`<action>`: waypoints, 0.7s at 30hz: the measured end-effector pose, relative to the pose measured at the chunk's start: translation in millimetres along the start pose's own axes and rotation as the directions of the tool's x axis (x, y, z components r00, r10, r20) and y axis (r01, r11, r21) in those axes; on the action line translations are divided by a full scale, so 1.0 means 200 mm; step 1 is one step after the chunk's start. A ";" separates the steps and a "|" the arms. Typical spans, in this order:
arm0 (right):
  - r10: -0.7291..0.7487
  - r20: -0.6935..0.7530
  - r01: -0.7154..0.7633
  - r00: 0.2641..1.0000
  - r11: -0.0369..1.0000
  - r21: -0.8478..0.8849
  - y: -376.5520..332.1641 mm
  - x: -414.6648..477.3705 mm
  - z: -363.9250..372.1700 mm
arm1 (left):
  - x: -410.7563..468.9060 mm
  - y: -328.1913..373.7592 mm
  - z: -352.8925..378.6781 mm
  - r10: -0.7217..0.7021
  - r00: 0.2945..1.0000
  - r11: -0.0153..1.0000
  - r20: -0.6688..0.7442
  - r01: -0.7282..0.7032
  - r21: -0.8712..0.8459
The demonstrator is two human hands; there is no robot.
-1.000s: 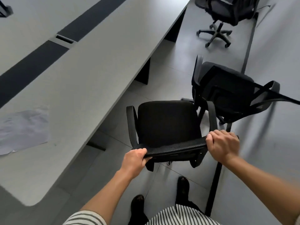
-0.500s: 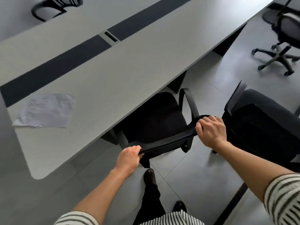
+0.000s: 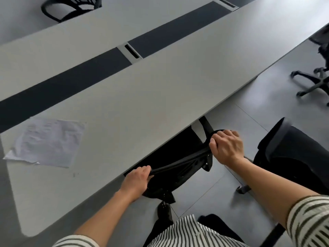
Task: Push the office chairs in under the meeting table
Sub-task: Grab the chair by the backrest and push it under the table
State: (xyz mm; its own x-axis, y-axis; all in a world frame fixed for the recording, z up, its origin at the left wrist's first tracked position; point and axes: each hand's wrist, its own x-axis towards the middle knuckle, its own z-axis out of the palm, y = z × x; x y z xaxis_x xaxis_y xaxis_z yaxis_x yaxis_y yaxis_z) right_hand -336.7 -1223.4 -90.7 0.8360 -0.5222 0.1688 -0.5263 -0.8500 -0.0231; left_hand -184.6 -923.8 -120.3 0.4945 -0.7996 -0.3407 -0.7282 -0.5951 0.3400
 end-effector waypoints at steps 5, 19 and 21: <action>-0.109 -0.037 0.111 0.993 0.993 0.039 -0.01 0.35 0.06 | 0.12 -0.02 -0.07 -0.109 0.994 0.994 0.024 0.108 0.015; -0.206 0.082 0.203 0.975 0.978 0.042 0.49 0.62 0.15 | 0.45 0.41 -0.08 -0.192 0.976 0.981 -0.098 0.193 0.005; -0.215 0.094 0.211 0.972 0.976 0.052 0.46 0.60 0.15 | 0.41 0.43 -0.07 -0.239 0.962 0.971 -0.129 0.236 -0.043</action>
State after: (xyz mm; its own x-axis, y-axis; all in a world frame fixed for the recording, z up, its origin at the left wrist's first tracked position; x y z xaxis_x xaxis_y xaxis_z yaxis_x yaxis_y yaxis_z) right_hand -279.8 -1367.3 -101.1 0.9404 -0.3314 0.0765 -0.3294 -0.9434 -0.0382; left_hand -199.3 -1041.3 -106.2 0.7114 -0.6373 -0.2963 -0.5699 -0.7698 0.2874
